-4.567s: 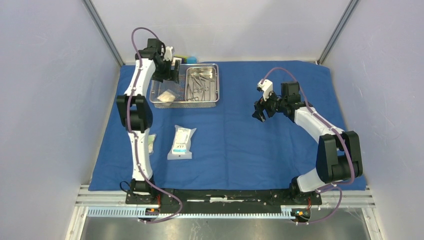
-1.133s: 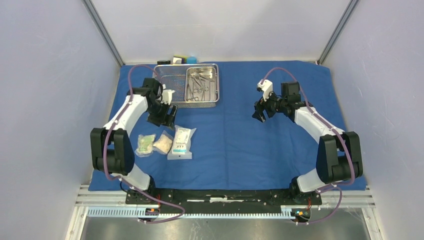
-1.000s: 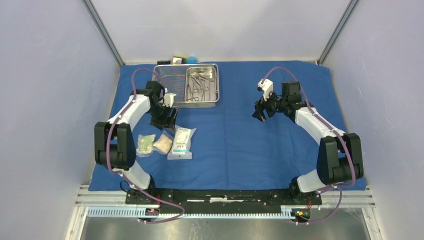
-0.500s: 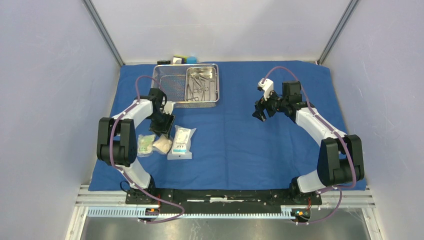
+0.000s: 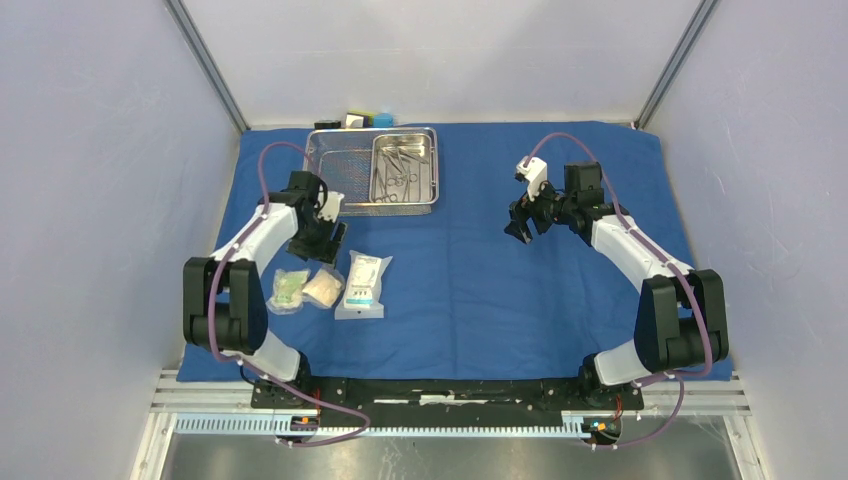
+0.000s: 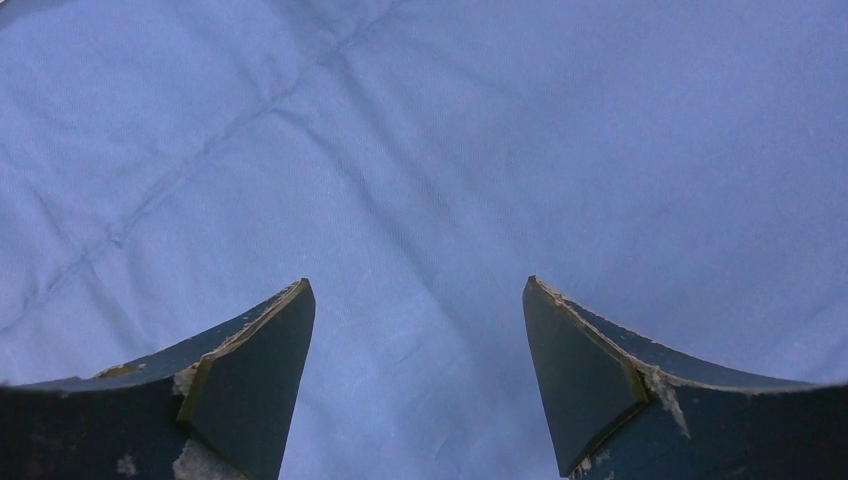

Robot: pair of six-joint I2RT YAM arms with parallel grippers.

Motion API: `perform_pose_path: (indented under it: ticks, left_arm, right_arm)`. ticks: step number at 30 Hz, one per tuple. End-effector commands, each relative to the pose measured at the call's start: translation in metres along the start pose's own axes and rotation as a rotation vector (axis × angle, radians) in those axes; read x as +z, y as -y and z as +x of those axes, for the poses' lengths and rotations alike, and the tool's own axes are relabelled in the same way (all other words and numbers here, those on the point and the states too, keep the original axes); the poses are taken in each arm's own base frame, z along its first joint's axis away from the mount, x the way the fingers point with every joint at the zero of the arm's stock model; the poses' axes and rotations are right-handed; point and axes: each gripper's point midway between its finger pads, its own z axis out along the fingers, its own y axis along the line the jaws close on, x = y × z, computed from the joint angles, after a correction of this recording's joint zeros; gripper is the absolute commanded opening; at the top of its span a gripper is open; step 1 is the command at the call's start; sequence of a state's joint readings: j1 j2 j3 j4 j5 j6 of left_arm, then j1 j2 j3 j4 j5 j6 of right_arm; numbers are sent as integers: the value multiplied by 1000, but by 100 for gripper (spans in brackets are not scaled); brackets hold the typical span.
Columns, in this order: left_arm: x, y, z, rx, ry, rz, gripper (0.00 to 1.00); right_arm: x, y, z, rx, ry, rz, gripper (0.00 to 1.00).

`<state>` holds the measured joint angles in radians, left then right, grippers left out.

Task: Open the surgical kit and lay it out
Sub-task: Place the medical item in the surgical kit, then pick up the medical item from the container.

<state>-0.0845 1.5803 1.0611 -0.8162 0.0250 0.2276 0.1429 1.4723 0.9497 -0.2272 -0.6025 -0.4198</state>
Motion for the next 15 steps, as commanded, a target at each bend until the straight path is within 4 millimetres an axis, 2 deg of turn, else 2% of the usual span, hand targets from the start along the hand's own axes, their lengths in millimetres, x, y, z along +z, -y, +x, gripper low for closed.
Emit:
perform_pose_path:
  ticks: [1, 4, 6, 10, 15]
  left_arm:
    - [-35, -8, -46, 4, 213, -29, 81]
    - [-55, -11, -72, -2, 340, -45, 89]
    - [-70, -17, -88, -26, 413, -75, 100]
    - [-90, -22, -110, -43, 533, -99, 100]
    - [-105, -28, -132, -65, 672, -87, 100]
  right_arm:
    - [-14, 11, -35, -56, 79, 62, 85]
    - [-24, 18, -46, -84, 95, 118, 87]
    - [-29, 22, -54, -108, 102, 159, 87]
    - [-37, 30, -68, -182, 84, 239, 90]
    - [-58, 51, -84, -227, 83, 391, 95]
